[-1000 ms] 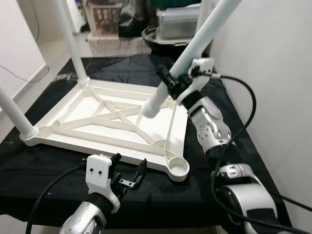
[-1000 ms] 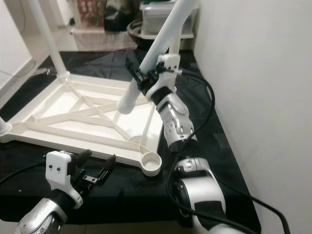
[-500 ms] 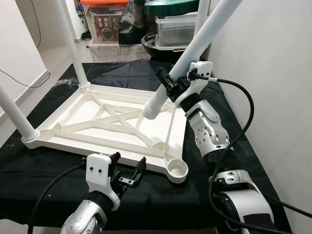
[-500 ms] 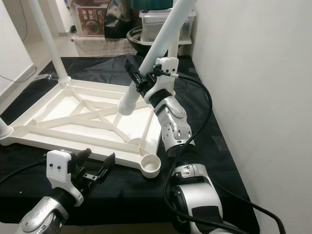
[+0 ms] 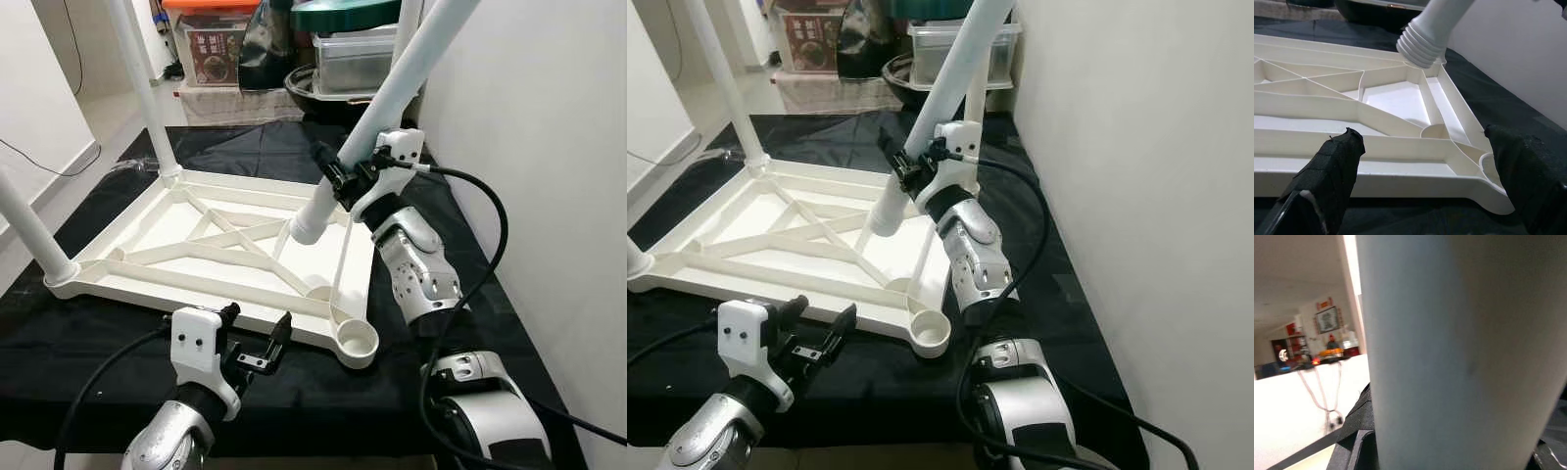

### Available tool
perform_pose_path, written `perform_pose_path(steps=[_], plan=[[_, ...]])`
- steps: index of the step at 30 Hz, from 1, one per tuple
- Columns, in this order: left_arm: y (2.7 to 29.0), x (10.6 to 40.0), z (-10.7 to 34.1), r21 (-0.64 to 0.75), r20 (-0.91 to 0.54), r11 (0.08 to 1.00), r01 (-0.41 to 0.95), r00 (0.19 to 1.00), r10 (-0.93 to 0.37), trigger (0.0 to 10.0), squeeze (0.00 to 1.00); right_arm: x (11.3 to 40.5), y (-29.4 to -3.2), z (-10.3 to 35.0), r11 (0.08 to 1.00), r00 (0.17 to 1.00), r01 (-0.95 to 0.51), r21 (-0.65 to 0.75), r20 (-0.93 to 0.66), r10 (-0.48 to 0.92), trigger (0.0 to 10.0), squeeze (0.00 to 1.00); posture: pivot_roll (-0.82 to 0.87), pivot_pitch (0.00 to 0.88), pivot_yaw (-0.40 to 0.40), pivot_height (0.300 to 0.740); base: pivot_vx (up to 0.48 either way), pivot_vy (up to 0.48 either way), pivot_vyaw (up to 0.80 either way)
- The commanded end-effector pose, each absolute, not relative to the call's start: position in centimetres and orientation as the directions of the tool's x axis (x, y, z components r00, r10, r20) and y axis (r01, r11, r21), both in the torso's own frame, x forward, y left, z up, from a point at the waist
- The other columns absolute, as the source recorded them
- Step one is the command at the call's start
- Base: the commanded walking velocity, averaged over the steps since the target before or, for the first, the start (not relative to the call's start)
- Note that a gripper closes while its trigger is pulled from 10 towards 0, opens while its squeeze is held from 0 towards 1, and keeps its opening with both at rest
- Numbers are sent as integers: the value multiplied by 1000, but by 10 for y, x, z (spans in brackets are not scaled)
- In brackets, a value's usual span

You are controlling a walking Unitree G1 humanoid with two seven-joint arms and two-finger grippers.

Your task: Building children table

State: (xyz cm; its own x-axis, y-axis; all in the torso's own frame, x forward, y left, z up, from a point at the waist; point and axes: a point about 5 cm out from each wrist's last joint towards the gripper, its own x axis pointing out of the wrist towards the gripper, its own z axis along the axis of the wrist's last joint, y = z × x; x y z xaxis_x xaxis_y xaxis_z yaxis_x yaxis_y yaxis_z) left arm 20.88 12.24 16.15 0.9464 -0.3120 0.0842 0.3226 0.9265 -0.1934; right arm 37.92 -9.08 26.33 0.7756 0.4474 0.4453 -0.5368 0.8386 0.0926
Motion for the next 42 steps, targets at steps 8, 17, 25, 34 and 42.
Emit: perform_pose_path(steps=[8,17,25,34,42], plan=[[129,216,164,-188,99,949,251,967,-236,10000,0,376,-97,259,880,813,-463,101,444,377,10000,0,17,33,-1,740,0,0,0],[129,219,165,-188,107,954,235,970,-218,10000,0,372,-96,254,896,834,-429,117,432,343,10000,0,8,38,7,740,0,0,0],[130,223,167,-186,118,957,224,972,-204,10000,0,370,-94,255,901,836,-420,112,434,336,10000,0,5,39,11,740,0,0,0],[131,225,168,-187,125,959,214,973,-193,10000,0,369,-96,252,904,843,-411,116,427,328,10000,0,-2,22,8,740,0,0,0],[132,227,167,-188,130,960,208,974,-185,10000,0,369,-95,249,904,844,-414,108,417,336,10000,0,-7,8,4,740,0,0,0]])
